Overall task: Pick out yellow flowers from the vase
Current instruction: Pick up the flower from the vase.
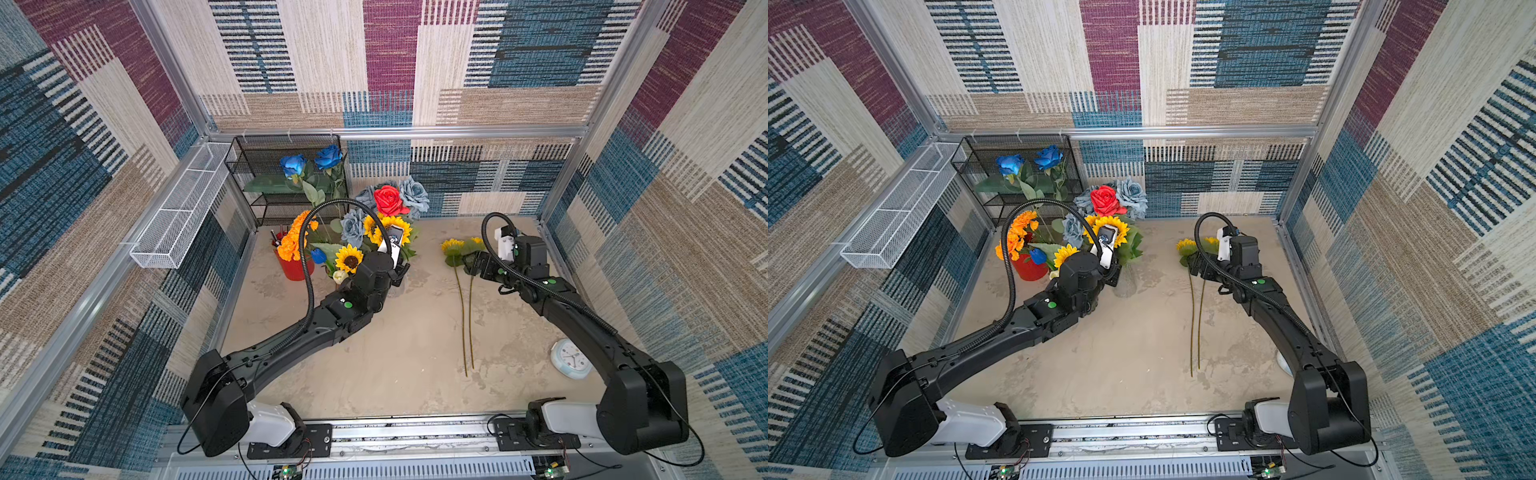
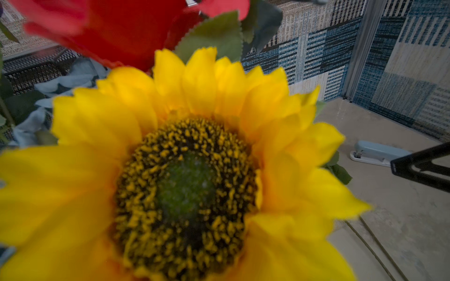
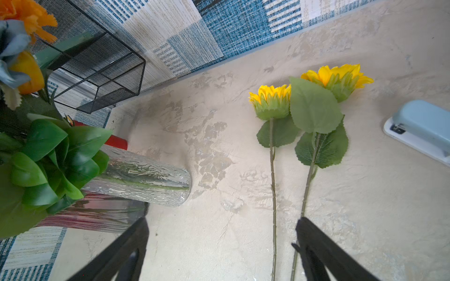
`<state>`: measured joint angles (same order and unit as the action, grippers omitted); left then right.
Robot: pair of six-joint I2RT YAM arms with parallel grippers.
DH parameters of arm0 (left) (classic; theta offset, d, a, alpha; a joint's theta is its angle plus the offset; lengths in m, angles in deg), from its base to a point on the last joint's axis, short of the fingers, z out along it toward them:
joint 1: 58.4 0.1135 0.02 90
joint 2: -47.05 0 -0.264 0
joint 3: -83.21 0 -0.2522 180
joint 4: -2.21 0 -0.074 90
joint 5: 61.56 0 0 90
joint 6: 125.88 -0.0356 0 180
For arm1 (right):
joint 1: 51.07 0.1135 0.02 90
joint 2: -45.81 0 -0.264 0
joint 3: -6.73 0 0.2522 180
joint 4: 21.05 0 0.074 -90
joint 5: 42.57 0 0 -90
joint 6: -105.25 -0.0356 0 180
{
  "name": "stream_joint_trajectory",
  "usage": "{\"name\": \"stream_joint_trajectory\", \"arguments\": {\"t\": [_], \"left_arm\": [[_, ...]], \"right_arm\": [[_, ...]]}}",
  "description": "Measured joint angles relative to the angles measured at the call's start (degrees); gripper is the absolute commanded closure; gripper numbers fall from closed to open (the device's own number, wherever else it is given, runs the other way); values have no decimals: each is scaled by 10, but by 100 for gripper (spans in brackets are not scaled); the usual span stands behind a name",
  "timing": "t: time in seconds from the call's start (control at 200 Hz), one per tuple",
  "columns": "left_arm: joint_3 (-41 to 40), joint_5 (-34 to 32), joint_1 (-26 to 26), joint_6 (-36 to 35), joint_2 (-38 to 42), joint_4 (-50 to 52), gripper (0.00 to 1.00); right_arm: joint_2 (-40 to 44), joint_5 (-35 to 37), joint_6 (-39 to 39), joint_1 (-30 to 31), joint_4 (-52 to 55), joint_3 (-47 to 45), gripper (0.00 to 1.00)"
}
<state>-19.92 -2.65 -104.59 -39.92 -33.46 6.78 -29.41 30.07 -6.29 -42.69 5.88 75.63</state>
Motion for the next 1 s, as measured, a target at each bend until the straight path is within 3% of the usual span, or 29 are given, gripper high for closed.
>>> {"name": "stream_joint_trajectory", "arguments": {"t": [0.175,0.29,0.411,1.002], "left_arm": [[3,5,3,7,-13,-4,65],[3,12,3,9,-15,-6,86],[3,12,3,9,-14,-6,96],[-7,15,3,9,57,-1,99]], "right_arm": [[-1,0,0,-1,0,0,4],[-1,0,0,-1,0,0,4],[-1,-1,0,-1,0,1,4],[-2,-2,0,0,4,9,4]]}}
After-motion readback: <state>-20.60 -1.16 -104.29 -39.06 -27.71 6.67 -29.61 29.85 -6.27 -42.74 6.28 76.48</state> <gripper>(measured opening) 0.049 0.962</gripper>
